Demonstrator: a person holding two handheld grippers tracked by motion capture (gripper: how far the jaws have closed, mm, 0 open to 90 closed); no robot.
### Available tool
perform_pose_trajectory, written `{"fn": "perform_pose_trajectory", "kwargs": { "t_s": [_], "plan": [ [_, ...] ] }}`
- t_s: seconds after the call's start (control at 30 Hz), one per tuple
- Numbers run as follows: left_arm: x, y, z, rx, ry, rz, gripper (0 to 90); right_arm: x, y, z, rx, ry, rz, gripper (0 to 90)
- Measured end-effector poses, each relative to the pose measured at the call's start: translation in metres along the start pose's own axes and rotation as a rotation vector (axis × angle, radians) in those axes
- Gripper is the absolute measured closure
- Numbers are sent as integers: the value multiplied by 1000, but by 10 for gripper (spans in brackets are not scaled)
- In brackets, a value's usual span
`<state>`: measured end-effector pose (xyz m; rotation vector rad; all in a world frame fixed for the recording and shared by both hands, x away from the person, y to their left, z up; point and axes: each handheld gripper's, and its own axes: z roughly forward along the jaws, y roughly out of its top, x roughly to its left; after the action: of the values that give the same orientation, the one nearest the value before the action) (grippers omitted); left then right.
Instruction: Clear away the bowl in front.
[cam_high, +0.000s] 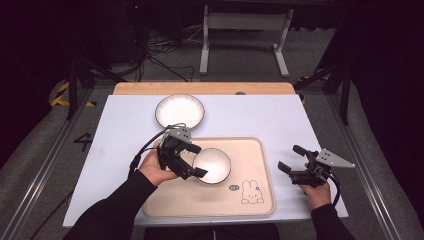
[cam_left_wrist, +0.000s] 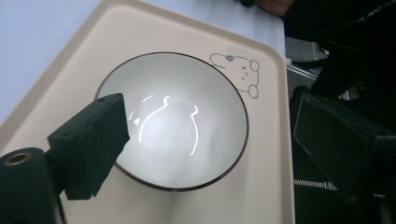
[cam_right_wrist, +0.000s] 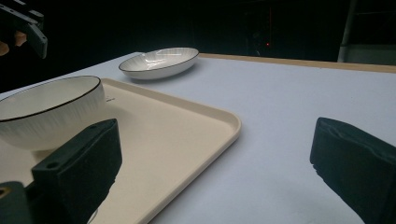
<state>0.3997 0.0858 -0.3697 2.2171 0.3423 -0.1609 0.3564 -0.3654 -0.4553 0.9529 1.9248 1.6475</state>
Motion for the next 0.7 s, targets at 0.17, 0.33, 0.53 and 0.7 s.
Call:
{"fn": "perform_pose_trajectory", "kwargs": {
  "t_s": [0.17, 0.33, 0.53, 0.7],
  "plan": [
    [3, -7, -12, -58, 33, -23, 85, 0, 0, 0, 0, 0, 1, 24],
    [6, -14, -25, -106, 81, -42, 78, 0, 0, 0, 0, 0, 1, 24],
    [8, -27, -37, -178, 126, -72, 69, 0, 0, 0, 0, 0, -1, 24],
    [10, -40, -44, -250, 157, -91, 71, 0, 0, 0, 0, 0, 0, 24]
  ]
}}
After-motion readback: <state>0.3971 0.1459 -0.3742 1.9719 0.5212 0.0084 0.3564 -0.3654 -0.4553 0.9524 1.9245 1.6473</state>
